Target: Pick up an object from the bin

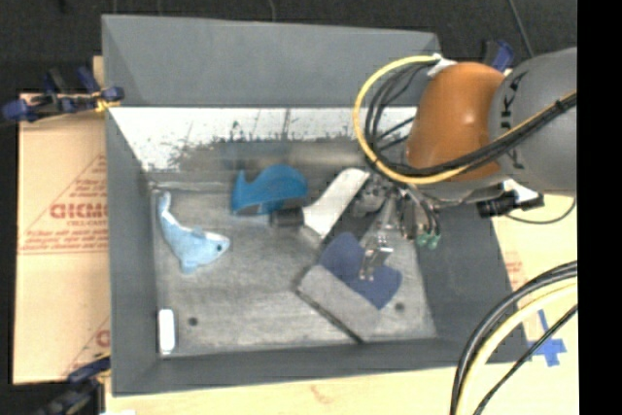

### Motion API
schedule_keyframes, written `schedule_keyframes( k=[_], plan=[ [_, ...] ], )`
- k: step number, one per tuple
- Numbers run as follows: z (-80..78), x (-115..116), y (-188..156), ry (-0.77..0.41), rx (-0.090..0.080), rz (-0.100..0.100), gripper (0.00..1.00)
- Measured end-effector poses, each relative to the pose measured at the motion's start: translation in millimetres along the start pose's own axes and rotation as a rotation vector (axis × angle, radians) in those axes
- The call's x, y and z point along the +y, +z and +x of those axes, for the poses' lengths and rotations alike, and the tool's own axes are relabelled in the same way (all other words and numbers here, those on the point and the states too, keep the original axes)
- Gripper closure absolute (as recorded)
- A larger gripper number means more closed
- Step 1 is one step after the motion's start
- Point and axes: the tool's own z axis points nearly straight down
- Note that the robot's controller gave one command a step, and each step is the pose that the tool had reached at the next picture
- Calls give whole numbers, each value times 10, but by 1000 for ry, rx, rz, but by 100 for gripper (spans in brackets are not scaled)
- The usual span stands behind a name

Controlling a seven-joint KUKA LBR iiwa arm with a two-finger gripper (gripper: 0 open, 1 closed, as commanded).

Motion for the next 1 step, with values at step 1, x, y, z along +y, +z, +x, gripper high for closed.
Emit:
schedule_keyframes(
  k=[1],
  plan=[
    [164,8,275,-304,-3,0,0]
  ],
)
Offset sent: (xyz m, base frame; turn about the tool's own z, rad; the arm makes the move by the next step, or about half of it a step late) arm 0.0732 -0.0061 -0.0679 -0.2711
